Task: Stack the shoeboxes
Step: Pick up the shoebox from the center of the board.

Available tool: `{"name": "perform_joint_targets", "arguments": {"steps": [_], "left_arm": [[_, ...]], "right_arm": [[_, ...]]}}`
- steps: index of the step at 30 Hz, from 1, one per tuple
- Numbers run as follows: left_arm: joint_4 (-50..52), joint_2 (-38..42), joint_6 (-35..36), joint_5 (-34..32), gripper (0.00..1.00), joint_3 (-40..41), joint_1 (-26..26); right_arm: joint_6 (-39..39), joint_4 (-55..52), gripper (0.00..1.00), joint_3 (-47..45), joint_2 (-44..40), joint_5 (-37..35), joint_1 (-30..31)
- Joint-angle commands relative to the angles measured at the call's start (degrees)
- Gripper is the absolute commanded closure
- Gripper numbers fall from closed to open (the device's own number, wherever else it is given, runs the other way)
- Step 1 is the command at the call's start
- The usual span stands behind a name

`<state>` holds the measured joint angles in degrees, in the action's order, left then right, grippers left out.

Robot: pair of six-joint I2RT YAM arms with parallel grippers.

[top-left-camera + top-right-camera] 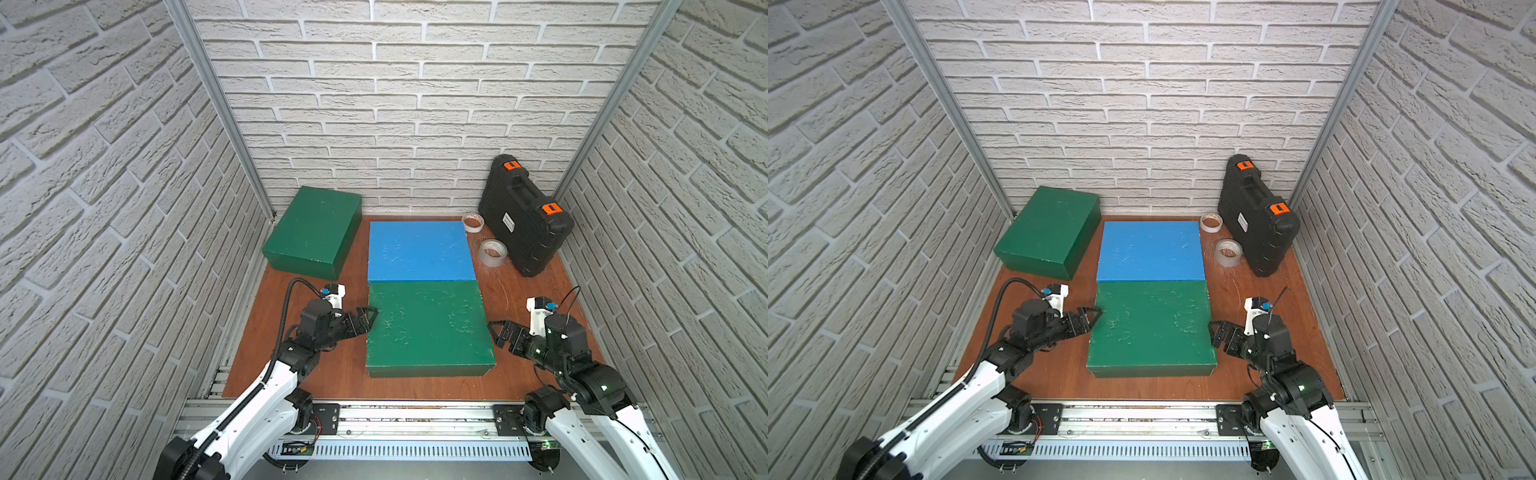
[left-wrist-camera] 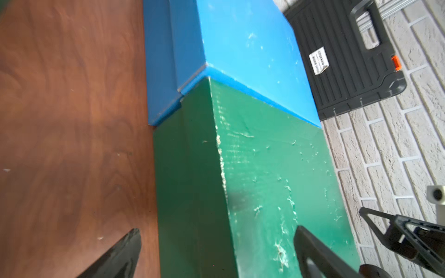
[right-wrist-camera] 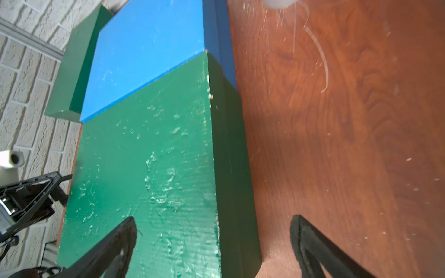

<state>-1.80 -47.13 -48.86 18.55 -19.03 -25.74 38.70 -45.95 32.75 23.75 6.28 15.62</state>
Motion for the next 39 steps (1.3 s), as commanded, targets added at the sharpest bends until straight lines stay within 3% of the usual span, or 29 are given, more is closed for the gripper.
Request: {"name": "perform_joint_targets", "arguments": {"steps": [1, 12, 22, 31, 39], "left_arm": [[-7.97, -3.70, -0.73, 0.40, 0.02, 0.22, -2.01], [-17.20, -18.42, 0.04, -2.19, 0.02, -1.78, -5.92], [-21.07, -24.81, -0.77, -1.81, 0.02, -3.56, -7.13], [-19.82, -25.00, -1.59, -1.90, 0.02, -5.46, -8.08], [-7.93, -18.49, -0.20, -5.65, 0.02, -10.59, -9.59]], "right_arm": [[1.53, 4.80, 0.00, -2.06, 2.00, 3.71, 0.38], [4.06, 13.87, 0.00, -6.40, 9.41, 4.89, 2.76], [6.96, 22.75, 0.00, -6.52, 20.09, 1.71, 10.66], [9.35, 24.82, 0.00, -4.77, 21.66, -2.02, 17.90], [10.38, 20.36, 0.01, 0.97, 22.06, -7.59, 24.05]]}}
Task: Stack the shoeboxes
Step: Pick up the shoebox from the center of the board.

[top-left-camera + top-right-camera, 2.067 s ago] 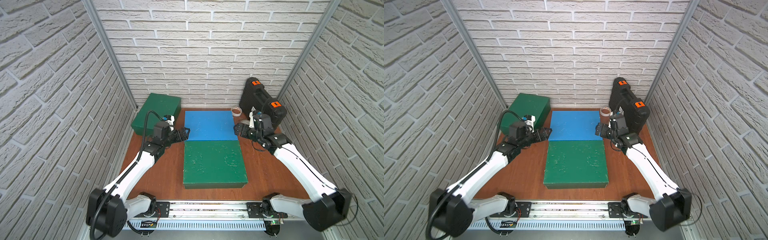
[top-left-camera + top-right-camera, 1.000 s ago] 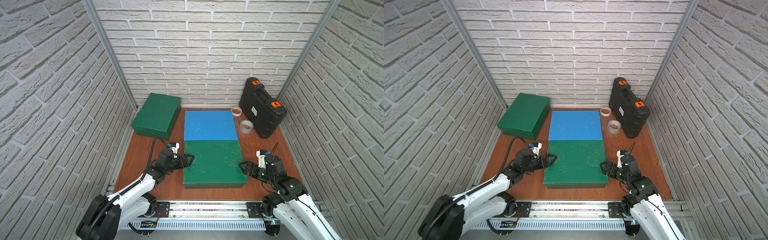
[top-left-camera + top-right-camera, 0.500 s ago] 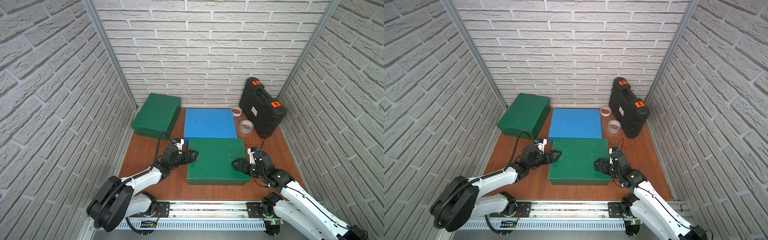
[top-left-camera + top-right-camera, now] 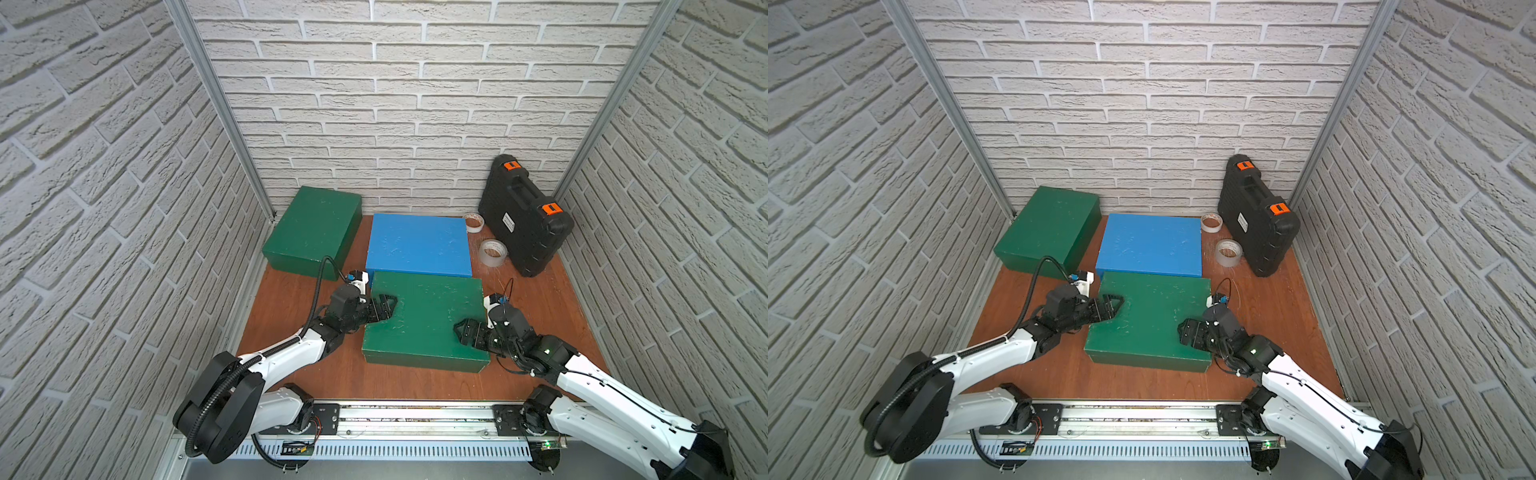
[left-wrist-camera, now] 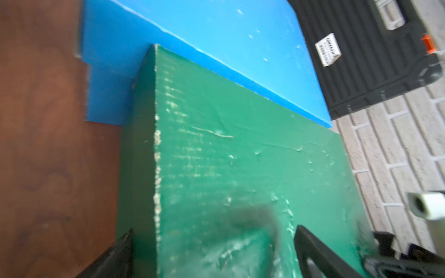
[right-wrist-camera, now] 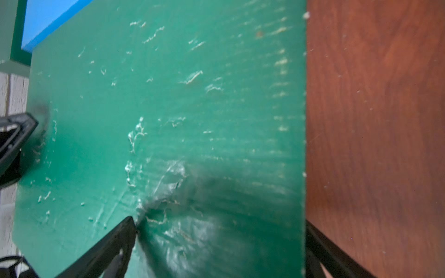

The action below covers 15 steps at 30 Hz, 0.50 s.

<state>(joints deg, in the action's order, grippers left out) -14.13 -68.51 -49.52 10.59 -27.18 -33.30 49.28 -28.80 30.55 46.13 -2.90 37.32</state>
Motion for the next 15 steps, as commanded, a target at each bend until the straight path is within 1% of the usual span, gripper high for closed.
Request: {"name": "perform_joint_targets", "arguments": {"steps": [1, 7, 12, 15], "left_arm": [[5.87, 4.12, 0.64, 2.01, 0.02, -3.00, -2.11], [11.84, 10.27, 1.25, 0.28, 0.02, -4.80, -2.64], [14.29, 13.52, 1.35, -0.13, 0.02, -5.37, -2.74], [16.96, 14.94, 1.83, -0.37, 0.02, -7.20, -2.82]], "right_arm": [[0.01, 2.60, 0.01, 3.91, -0.36, 1.07, 2.84], [0.86, 0.45, 0.03, 7.33, 0.13, -0.31, 5.47], [1.17, -0.95, 0.05, 9.78, 1.11, -2.13, 7.98], [1.17, -2.56, 0.05, 11.78, 1.46, -3.28, 8.96]]}}
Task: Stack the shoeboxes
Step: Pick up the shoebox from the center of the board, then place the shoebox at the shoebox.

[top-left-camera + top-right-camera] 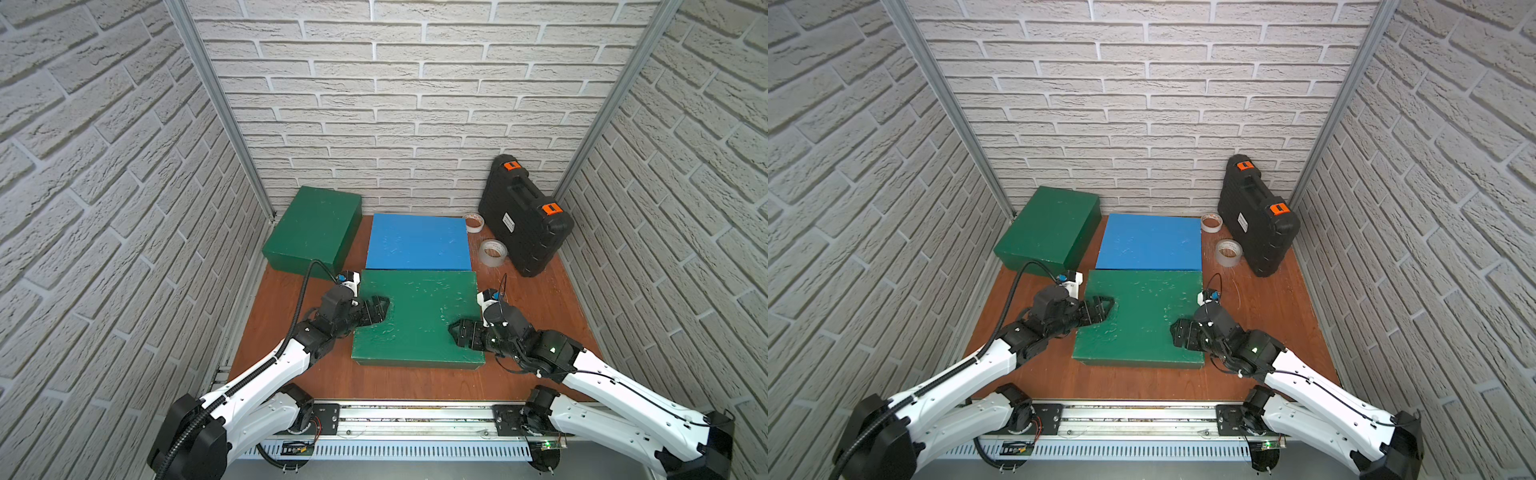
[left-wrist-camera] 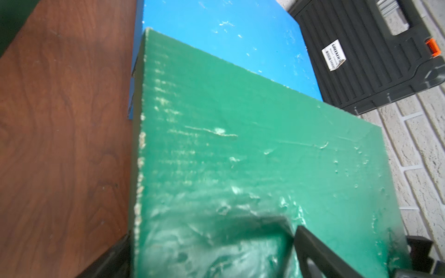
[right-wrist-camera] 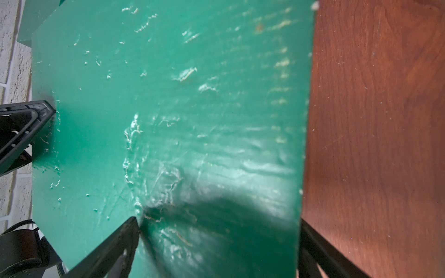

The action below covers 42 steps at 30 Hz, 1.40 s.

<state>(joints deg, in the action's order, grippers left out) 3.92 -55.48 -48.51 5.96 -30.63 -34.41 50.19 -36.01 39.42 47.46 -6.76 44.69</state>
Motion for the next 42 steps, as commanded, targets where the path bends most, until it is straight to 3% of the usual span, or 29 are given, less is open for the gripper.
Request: {"name": "perform_joint_targets", "arguments": {"steps": [1, 8, 16, 30, 37, 42], "left_arm": [[0.10, 2.36, 1.09, 4.01, 0.02, -4.61, -1.80], [4.67, 3.48, 2.08, 3.26, 0.02, -11.38, -2.95], [9.32, -1.46, 4.45, 2.94, 0.02, -22.23, -3.73], [6.35, -11.55, 6.08, 5.07, 0.02, -34.07, -3.75], [6.54, -18.56, 6.88, 5.44, 0.02, -40.70, -2.74], [6.62, -24.36, 6.42, 8.17, 0.02, -45.40, -0.94]], "right_arm": [[0.22, 4.19, 0.05, 3.62, 0.15, 0.28, 1.88], [0.30, 1.29, 0.05, 9.14, 0.87, -0.57, 3.30], [-1.00, -0.74, 0.05, 15.91, 2.94, -1.96, 3.74], [-6.30, 0.14, 0.01, 26.84, 9.48, -6.75, 3.26], [-9.57, 1.18, 0.00, 32.22, 13.97, -5.89, 0.45], [-10.26, 2.32, 0.00, 35.13, 17.72, 0.02, -5.90]]}}
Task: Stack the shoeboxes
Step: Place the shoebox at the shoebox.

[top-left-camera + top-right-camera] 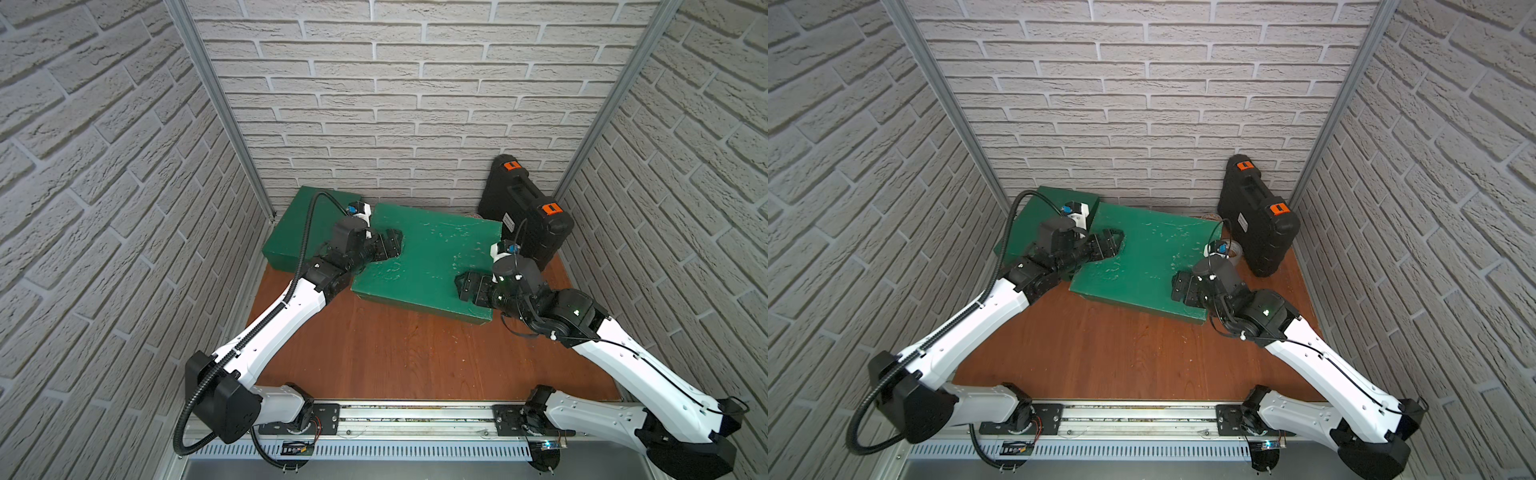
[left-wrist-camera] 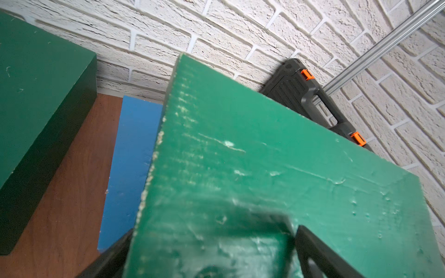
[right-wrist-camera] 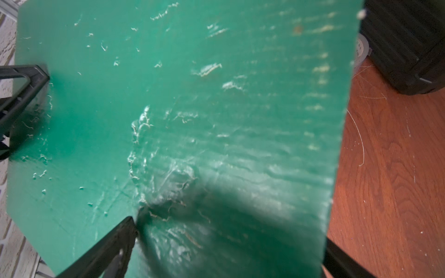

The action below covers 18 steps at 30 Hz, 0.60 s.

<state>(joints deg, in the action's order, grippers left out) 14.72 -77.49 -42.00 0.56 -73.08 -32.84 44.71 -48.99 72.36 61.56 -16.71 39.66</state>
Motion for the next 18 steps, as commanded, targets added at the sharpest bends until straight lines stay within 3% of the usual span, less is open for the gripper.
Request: {"name": "perform_joint_targets", "arguments": {"steps": [1, 8, 18], "left_arm": [[-4.13, -3.43, -0.15, 14.02, 0.02, -3.93, -2.18], [-2.86, -12.65, -1.42, 17.84, 0.02, -10.94, 1.54], [0.52, -22.15, -0.76, 20.97, 0.02, -19.13, 4.11]], "right_arm": [[-4.88, 15.41, 0.00, 2.72, 4.53, 11.32, -2.36], [-6.30, 15.88, 0.00, 7.91, 14.09, 19.19, -12.06], [-7.44, 15.07, 0.02, 15.29, 27.40, 26.37, -19.83]]}}
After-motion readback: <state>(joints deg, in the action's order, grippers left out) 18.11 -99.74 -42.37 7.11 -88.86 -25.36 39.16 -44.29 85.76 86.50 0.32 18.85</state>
